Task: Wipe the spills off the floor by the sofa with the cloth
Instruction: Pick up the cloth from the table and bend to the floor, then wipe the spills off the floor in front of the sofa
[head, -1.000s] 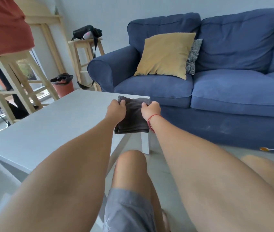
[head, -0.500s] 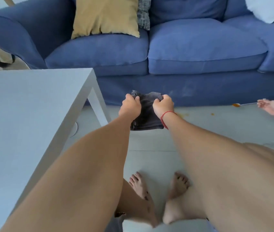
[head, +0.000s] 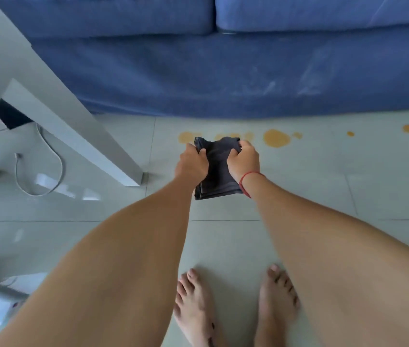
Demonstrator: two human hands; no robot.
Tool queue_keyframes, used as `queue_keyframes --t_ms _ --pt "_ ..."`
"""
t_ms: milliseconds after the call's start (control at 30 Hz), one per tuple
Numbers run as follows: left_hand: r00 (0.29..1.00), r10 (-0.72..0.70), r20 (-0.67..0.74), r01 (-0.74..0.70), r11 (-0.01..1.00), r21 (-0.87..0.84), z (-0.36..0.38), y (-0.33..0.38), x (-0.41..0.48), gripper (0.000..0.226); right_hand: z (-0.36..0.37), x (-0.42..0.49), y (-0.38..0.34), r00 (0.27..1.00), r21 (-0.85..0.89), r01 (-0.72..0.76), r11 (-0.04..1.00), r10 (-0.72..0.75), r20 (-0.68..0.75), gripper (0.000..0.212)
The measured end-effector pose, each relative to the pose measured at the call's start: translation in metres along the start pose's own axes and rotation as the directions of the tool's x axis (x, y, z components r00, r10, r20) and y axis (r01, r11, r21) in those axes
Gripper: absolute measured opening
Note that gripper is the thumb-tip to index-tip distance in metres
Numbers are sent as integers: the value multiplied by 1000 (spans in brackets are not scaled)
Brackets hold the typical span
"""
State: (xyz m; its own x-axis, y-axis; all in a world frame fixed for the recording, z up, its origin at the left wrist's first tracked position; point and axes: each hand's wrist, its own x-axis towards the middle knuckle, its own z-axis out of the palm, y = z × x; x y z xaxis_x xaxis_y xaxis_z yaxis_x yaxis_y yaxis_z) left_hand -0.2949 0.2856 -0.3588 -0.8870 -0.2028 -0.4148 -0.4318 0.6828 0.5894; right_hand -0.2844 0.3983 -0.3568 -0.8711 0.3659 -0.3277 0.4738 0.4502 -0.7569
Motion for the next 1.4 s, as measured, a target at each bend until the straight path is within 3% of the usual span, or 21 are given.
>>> queue_keyframes --t_ms 133,200,300,367,433,667,833,1067,1400 --pt "997 -68 49 67 998 5 35 -23 37 40 34 32 34 999 -36 -49 998 48 -15 36" --pt "996 -75 40 72 995 72 45 -38 53 50 49 42 54 999 -222 0 975 -11 -49 46" --pt "998 -40 -45 50 964 261 50 -67 73 61 67 44 85 956 -528 285 800 -275 99 60" --pt "997 -21 -72 43 946 323 51 -85 87 66 81 44 98 882 -570 467 676 -399 250 62" --pt "996 -4 -92 38 929 369 50 -98 103 70 96 50 103 849 -578 525 624 -425 313 65" --pt "996 2 -92 41 889 456 49 -125 132 72 108 65 126 840 -615 521 592 -483 247 59" --pt "999 -32 -34 45 883 468 47 -126 139 71 110 99 105 916 -678 372 634 -367 159 57" --pt "999 -54 6 45 879 475 47 -126 142 70 134 142 72 903 -714 398 576 -384 193 60" --pt "980 -113 162 20 875 483 26 -114 136 70 123 54 111 897 -690 418 591 -391 208 65"
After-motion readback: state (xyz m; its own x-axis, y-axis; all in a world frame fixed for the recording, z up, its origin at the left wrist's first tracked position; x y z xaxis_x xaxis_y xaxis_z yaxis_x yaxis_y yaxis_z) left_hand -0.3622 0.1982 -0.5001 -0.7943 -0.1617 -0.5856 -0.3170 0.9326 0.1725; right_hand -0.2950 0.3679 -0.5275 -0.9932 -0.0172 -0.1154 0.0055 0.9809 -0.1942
